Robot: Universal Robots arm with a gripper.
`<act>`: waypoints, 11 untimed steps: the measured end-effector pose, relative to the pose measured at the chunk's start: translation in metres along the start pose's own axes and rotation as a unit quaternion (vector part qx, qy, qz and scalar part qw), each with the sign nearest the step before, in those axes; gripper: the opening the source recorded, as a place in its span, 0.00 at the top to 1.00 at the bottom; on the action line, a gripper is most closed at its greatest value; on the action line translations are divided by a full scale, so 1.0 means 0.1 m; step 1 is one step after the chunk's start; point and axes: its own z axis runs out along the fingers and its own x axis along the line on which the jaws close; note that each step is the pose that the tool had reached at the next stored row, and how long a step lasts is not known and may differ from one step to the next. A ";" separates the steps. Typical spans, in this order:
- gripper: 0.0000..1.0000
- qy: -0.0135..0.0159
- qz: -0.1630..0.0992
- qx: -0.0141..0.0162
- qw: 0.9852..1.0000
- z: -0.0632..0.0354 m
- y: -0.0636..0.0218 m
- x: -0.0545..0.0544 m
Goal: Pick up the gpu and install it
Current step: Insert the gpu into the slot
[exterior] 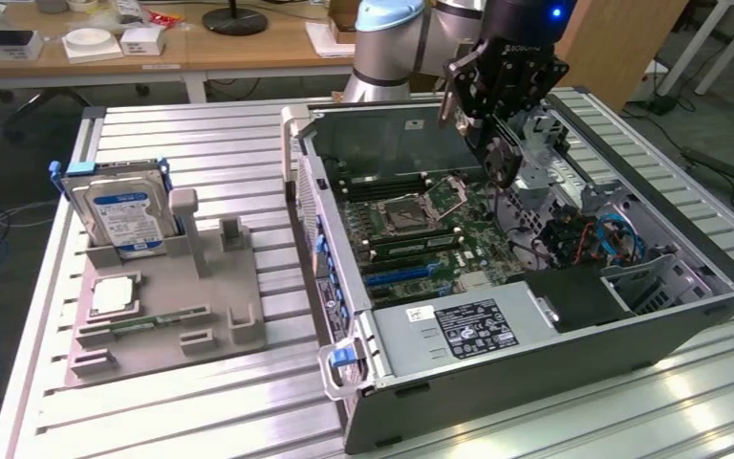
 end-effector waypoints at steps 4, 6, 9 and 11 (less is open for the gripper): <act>0.73 0.000 -0.028 -0.001 1.000 0.000 0.000 0.00; 0.73 0.001 -0.041 -0.001 0.999 0.000 0.000 0.00; 0.73 0.001 -0.062 -0.002 0.998 0.000 0.000 0.00; 0.73 0.001 -0.077 -0.003 0.997 0.000 0.000 0.00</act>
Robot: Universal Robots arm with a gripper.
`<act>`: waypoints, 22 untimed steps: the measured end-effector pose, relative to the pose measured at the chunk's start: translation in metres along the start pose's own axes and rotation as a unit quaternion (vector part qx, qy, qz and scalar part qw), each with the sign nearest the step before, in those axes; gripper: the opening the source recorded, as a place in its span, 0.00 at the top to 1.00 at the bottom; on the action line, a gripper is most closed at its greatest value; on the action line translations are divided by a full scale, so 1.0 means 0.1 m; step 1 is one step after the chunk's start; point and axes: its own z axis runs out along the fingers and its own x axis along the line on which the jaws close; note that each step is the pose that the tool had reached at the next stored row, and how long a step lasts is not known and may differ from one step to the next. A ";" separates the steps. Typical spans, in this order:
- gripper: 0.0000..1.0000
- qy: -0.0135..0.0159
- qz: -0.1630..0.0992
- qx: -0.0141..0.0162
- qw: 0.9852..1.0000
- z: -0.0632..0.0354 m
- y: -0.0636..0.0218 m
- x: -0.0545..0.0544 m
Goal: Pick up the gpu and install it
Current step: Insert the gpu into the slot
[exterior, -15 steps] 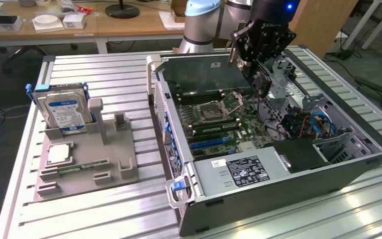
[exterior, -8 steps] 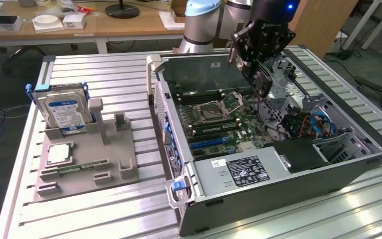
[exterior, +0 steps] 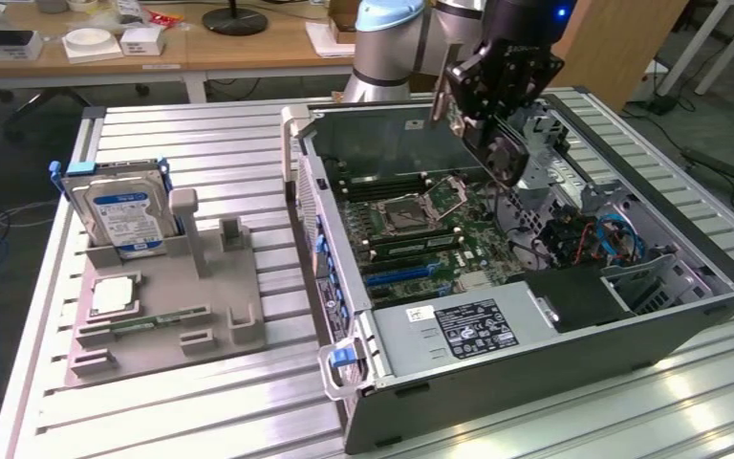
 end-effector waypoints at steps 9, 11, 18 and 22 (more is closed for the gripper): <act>0.73 0.001 -0.064 -0.002 0.998 0.001 0.001 0.01; 0.73 0.001 -0.079 -0.003 0.997 0.001 0.001 0.01; 0.73 0.002 -0.126 -0.004 0.992 0.003 0.002 0.01; 0.73 0.002 -0.157 -0.006 0.988 0.003 0.002 0.01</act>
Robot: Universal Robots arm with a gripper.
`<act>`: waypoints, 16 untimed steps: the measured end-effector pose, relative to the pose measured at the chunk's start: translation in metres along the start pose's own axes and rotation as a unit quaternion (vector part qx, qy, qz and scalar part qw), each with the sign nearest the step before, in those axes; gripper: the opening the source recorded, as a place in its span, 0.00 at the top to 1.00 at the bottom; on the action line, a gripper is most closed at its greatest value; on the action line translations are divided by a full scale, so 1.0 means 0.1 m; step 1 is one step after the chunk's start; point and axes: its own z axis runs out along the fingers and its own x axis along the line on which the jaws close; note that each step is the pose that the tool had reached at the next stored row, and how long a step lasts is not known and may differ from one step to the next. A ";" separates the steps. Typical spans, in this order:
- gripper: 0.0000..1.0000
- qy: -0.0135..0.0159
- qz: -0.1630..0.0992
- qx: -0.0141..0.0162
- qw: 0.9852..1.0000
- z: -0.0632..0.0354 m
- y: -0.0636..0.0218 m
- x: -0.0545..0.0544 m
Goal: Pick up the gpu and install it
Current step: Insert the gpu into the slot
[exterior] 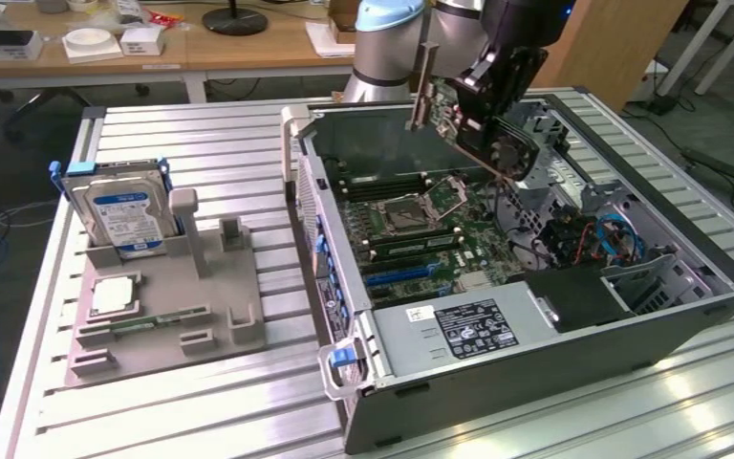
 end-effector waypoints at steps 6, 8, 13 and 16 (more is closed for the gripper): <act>0.73 0.001 -0.053 -0.002 0.999 0.003 0.000 0.00; 0.73 0.001 -0.071 -0.002 0.998 0.004 0.000 0.00; 0.73 0.002 -0.115 -0.004 0.993 0.010 0.000 0.00; 0.73 0.002 -0.143 -0.005 0.990 0.012 0.000 0.00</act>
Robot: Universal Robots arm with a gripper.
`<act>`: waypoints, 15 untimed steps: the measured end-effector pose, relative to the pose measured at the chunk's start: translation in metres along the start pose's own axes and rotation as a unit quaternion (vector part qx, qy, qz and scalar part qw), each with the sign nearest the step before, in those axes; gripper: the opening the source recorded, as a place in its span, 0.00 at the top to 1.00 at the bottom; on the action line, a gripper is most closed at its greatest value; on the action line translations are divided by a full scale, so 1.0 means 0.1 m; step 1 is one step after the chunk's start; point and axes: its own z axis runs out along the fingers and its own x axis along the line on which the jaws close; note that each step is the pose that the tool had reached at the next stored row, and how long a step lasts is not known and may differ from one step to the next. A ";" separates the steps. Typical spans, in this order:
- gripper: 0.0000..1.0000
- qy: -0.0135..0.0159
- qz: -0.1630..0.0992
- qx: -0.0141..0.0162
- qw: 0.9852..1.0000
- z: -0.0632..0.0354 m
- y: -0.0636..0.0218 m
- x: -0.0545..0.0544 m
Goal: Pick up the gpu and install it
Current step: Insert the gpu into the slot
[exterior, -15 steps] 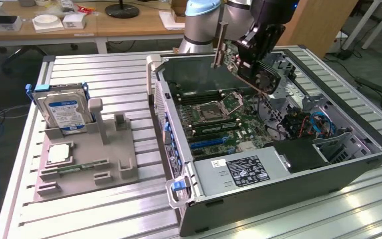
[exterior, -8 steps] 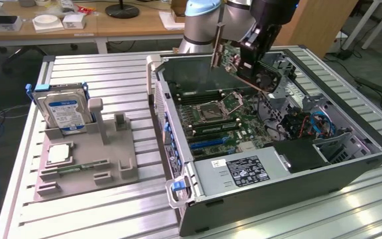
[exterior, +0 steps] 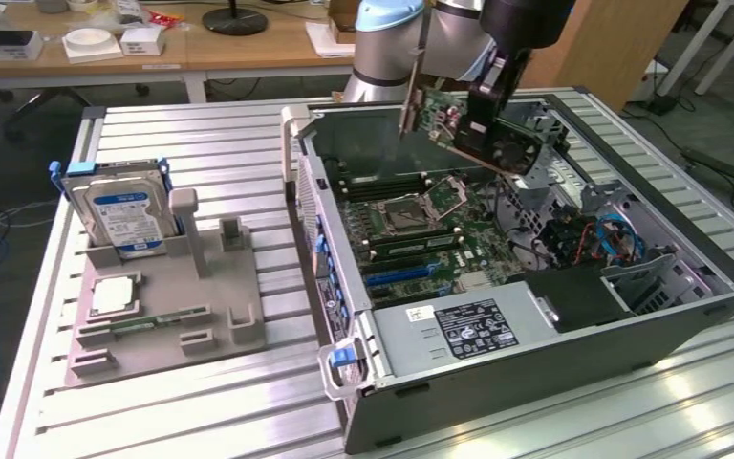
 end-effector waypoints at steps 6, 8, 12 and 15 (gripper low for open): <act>0.73 0.001 -0.043 -0.001 0.999 0.001 0.000 0.00; 0.73 0.000 -0.053 -0.002 0.999 0.002 -0.001 0.00; 0.73 0.001 -0.078 -0.002 0.997 0.002 -0.002 0.00; 0.73 0.001 -0.102 -0.003 0.995 0.002 -0.002 0.00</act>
